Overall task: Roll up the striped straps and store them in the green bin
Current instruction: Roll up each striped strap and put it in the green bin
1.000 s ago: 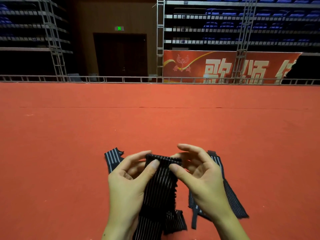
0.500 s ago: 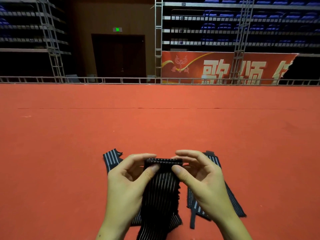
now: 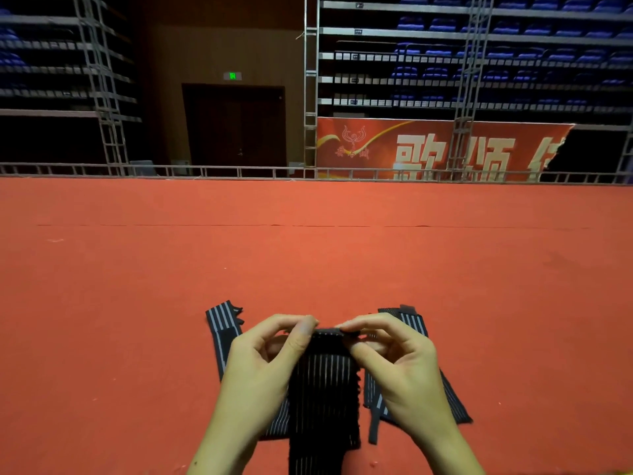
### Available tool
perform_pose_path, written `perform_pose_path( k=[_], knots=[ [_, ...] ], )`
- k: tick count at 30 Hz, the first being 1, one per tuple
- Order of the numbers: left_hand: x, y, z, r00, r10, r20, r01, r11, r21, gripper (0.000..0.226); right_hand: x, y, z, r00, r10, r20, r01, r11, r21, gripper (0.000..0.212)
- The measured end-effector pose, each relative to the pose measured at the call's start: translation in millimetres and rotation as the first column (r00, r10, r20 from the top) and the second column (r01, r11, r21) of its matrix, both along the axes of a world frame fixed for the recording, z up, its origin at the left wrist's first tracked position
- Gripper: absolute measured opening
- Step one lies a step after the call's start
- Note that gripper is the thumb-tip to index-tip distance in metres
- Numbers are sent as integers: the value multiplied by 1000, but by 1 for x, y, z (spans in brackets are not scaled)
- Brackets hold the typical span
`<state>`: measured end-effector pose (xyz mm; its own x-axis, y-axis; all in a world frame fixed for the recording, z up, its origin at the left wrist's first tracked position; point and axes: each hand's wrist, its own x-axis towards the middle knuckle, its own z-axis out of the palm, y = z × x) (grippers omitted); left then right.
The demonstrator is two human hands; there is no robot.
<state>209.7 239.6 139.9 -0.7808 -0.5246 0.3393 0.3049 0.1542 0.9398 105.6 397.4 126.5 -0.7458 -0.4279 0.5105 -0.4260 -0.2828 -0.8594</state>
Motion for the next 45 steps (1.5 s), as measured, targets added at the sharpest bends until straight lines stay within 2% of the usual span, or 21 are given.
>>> perform_pose_path(
  k=[3, 6, 8, 11, 14, 20, 24, 28, 32, 36, 40, 45],
  knots=[
    [9, 1, -1, 1000, -12, 24, 13, 999, -37, 11, 13, 8, 1, 999, 26, 21, -28, 998, 63, 27],
    [19, 4, -3, 1000, 0, 26, 2, 997, -71, 19, 27, 20, 2, 996, 72, 61, -79, 987, 139, 19],
    [27, 9, -2, 1000, 12, 18, -11, 996, -91, 18, 36, 25, 5, 993, 90, 74, -100, 984, 146, 22],
    [39, 14, -1, 1000, 9, -6, -10, 986, -169, 13, 48, 29, 7, 999, 21, -40, -14, 986, 166, 24],
    [53, 22, 3, 1000, 7, -29, -13, 978, -208, 10, 57, 35, 9, 996, 14, -87, -4, 994, 113, 18],
    [77, 40, 9, 996, 27, -90, -42, 985, -165, 27, 82, 41, 16, 994, 33, -106, -29, 999, 41, 22],
    [96, 50, 8, 993, -17, -113, 4, 994, -110, 14, 100, 50, 11, 997, 52, -49, -53, 998, -14, 27],
    [113, 58, 2, 992, -43, -119, 22, 985, -172, 15, 119, 66, 3, 998, 57, -10, -57, 998, -10, 35],
    [131, 66, -3, 994, -36, -103, 10, 970, -244, 27, 135, 81, -4, 997, 74, 14, -74, 997, 6, 27],
    [145, 68, 0, 994, -35, -104, -2, 943, -334, 23, 147, 83, -3, 997, 10, -79, -9, 1000, 16, 20],
    [159, 75, -2, 990, -27, -137, -4, 975, -223, 12, 157, 86, -3, 997, 49, -52, -54, 994, -94, 17],
    [162, 89, -7, 991, -14, -134, -8, 986, -165, 20, 164, 89, -14, 999, 45, -25, -48, 985, -166, 22]
  ],
)
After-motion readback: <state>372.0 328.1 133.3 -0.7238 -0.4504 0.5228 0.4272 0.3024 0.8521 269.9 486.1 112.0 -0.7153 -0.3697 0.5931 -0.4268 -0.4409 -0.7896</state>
